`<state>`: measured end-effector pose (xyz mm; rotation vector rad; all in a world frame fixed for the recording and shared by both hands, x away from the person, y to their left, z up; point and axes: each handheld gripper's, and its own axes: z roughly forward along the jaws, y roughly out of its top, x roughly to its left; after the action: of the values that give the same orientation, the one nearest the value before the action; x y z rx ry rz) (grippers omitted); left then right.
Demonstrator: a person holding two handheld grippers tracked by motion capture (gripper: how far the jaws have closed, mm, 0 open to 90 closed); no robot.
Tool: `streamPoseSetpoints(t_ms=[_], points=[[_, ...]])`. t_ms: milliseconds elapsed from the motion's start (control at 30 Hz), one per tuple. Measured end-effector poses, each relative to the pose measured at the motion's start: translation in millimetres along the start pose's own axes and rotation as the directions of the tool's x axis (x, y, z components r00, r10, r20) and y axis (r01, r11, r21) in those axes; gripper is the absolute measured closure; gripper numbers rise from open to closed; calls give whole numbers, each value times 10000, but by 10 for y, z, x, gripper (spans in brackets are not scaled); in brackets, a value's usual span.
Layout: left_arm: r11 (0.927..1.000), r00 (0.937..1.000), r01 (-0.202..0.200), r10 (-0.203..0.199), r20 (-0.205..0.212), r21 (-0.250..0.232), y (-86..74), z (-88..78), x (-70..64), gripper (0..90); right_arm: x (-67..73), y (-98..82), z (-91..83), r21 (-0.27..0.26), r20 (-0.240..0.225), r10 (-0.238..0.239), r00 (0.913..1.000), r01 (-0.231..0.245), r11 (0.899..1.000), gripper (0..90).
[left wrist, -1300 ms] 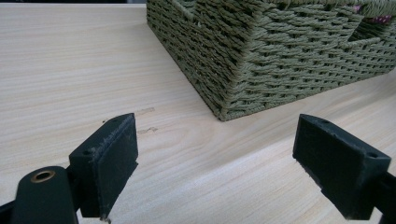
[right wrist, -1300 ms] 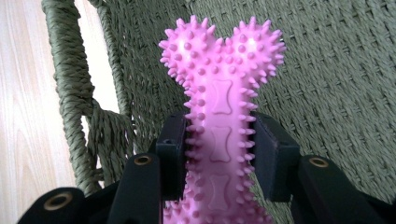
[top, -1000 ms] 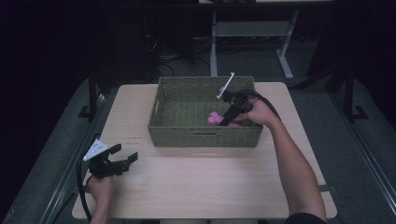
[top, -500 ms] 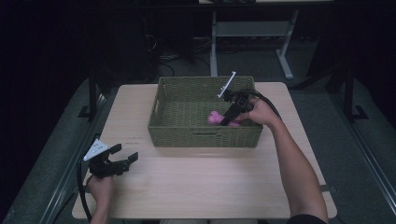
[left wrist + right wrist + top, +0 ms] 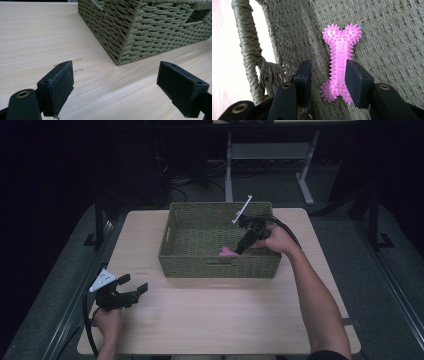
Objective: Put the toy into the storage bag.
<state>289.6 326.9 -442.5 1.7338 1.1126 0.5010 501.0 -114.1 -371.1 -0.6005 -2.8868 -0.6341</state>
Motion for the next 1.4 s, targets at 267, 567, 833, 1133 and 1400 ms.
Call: streamPoseSetpoints(t_ms=[267,567,833,1133,1400], points=[[10000,10000,11,-11,-15,-11,-1,-3,1,136,27,6,16,53,-11,-18,10000,18,10000,543],[10000,10000,13,-13,16,-79,5,-4,-2,136,44,-19,-27,-258,82,187,9998,-185,9995,459],[10000,10000,-42,42,28,-34,9,7,-11,136,93,-23,-146,-679,219,324,9992,-309,9972,443],[10000,10000,-46,46,44,-33,10,9,-13,136,162,-52,-294,-922,409,379,9984,-340,9952,410],[10000,10000,-36,36,54,-30,9,7,-17,136,234,-61,-407,-1162,501,341,9982,-281,9928,393]])
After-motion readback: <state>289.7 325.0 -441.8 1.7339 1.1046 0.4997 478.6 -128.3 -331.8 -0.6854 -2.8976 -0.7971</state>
